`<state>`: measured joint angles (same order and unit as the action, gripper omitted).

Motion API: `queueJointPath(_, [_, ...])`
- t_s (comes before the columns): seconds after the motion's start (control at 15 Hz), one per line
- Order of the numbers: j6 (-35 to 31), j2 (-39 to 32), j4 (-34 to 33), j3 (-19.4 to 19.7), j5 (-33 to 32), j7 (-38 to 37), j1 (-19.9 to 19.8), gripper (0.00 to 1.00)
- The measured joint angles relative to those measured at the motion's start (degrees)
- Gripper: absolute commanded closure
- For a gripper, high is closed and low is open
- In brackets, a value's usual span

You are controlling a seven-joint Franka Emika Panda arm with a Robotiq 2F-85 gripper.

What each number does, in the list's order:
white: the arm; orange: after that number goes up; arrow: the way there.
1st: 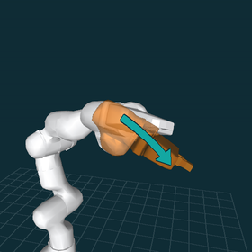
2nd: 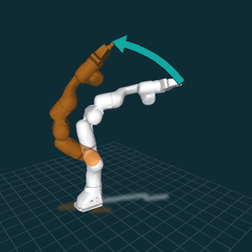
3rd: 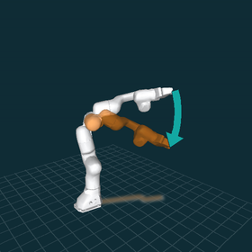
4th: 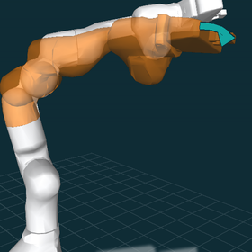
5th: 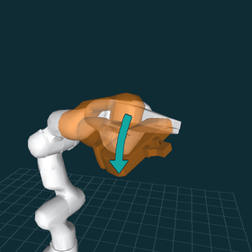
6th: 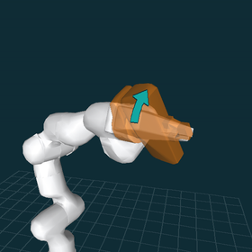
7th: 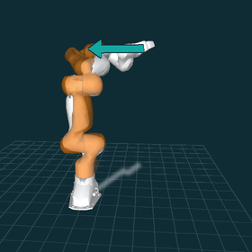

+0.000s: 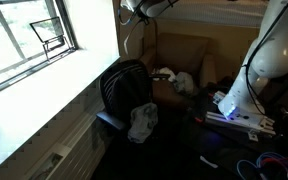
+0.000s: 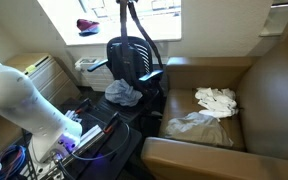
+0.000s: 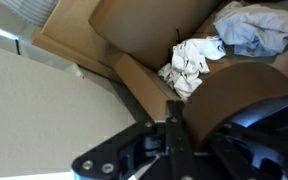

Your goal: Put the brown belt on top of the black chair

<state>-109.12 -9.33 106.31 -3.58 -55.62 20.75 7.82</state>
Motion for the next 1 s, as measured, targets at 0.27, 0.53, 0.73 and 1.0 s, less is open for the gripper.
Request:
queueJointPath(0.27, [5.0, -3.6, 1.9, 0.8, -4.1, 0.0, -0.9, 0.97])
queueJointPath(0.53, [5.8, -3.8, 2.4, 1.4, -5.3, 0.0, -1.7, 0.99])
queueJointPath(0.73, [5.7, -4.1, 2.4, 0.2, -3.6, 0.0, -1.7, 0.99])
queueJointPath(1.0, [3.4, -6.1, 2.3, -4.8, 4.7, 0.9, -0.1, 0.99])
